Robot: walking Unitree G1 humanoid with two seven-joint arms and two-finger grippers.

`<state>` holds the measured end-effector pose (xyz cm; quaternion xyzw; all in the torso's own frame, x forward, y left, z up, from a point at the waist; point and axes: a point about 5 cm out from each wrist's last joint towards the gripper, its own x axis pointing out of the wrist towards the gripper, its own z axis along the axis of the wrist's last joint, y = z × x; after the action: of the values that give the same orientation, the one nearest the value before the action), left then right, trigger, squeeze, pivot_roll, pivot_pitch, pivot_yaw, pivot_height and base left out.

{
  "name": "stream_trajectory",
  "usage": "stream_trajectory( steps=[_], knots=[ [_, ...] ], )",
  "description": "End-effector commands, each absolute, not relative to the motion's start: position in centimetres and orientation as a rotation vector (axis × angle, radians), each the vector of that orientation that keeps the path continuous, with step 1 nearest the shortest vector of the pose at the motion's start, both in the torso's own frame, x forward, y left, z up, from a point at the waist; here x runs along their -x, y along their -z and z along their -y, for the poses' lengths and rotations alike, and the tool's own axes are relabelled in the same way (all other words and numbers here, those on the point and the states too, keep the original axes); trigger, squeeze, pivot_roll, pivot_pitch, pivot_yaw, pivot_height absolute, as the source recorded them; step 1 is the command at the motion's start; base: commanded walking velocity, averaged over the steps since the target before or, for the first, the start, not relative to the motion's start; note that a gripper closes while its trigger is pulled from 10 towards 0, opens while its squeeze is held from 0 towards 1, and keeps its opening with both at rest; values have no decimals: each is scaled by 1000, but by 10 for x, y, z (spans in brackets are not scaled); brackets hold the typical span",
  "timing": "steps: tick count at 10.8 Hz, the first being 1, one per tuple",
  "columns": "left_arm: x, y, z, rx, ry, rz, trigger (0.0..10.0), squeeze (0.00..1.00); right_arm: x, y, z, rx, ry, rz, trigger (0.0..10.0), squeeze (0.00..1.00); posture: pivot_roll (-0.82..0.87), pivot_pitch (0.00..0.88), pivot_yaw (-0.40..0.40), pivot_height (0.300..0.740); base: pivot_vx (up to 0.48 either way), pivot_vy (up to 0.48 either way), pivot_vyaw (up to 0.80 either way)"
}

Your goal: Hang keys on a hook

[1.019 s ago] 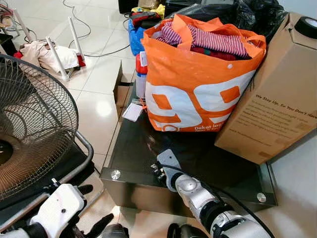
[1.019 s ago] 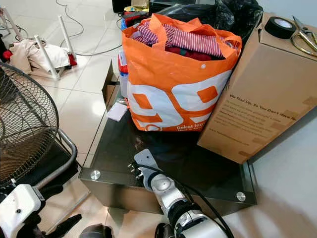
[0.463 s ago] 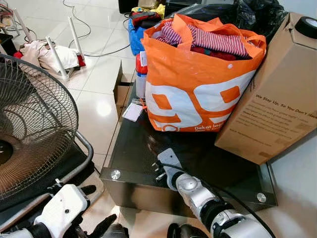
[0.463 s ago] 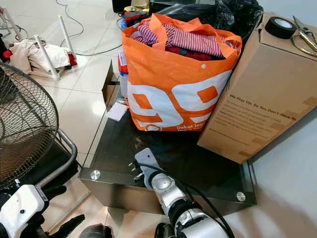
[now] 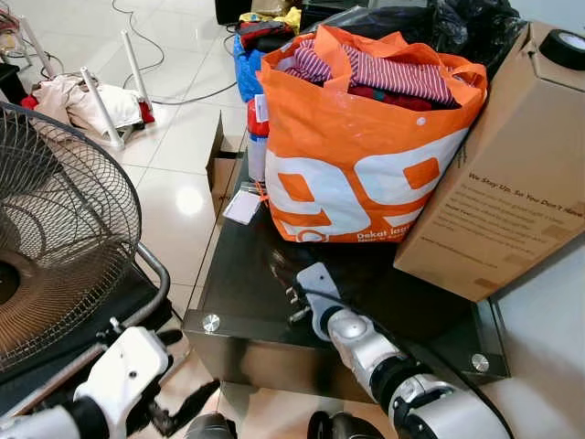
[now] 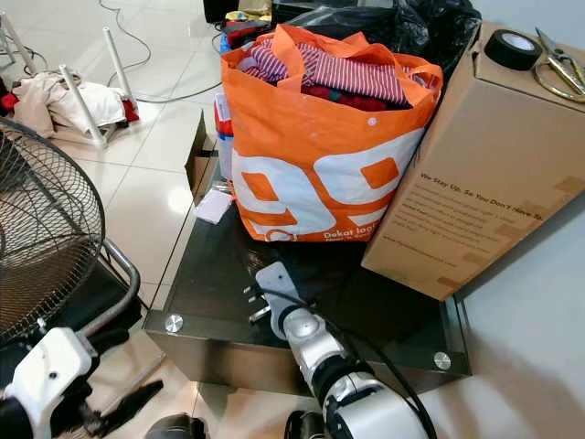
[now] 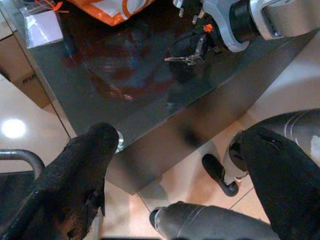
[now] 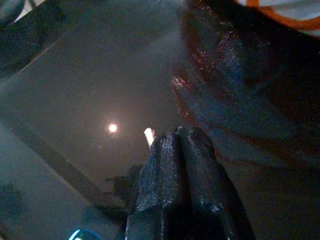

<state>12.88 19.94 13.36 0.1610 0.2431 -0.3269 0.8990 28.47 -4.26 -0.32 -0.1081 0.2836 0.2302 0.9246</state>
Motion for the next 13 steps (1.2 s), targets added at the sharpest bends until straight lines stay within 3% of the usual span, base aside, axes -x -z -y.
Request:
stream_trajectory(
  steps=[1,5,6,9,13],
  knots=[
    [-130,-131,-198,-338,672,-502,10000,0,-291,-7,30,193,-473,-559,0,0,211,93,-72,740,0,0,0],
    [-158,-121,-191,-357,675,-430,10000,0,-319,-29,51,174,-394,-490,0,0,162,0,-61,740,0,0,0],
    [-177,-116,-189,-373,632,-392,10000,0,-332,-43,59,158,-373,-451,10000,0,129,0,-56,740,0,0,0],
    [-220,-107,-188,-239,352,-289,10000,0,-347,-70,93,79,-372,-328,10000,0,54,0,-44,740,0,0,0],
    [-234,-109,-186,-201,183,-174,10000,0,-302,-89,152,-99,-140,-224,10000,0,15,0,-30,740,0,0,0]
  ],
)
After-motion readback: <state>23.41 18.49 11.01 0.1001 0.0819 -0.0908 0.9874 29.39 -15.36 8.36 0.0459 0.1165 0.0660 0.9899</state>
